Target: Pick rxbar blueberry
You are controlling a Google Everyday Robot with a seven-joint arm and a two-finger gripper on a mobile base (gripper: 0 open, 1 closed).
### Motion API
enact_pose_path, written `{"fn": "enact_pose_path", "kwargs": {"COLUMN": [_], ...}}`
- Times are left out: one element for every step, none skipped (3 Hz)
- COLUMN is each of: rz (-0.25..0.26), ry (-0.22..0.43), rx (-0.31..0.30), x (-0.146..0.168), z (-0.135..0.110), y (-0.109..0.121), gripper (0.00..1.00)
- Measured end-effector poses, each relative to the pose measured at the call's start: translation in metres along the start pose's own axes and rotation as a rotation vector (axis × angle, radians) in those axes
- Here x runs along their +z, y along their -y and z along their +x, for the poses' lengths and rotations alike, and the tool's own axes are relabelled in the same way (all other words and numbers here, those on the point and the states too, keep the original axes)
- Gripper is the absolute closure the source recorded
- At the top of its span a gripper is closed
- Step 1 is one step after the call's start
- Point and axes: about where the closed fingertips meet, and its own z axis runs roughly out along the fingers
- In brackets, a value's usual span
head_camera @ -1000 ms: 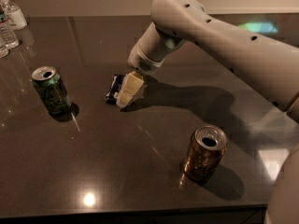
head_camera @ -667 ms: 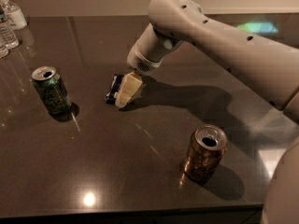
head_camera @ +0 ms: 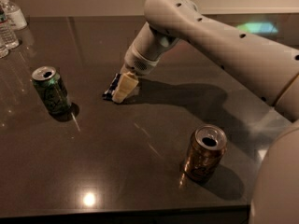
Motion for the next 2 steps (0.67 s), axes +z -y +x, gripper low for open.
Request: {"fn": "enact_pose_path", "kwargs": {"rz": [-0.018, -0.029], "ry": [0.012, 0.036], "rx": [0.007, 0.009], "x": [-0.007, -0.025], "z": [-0.005, -0.012], "y": [-0.003, -0.012], "gripper": [0.64, 0.88]}}
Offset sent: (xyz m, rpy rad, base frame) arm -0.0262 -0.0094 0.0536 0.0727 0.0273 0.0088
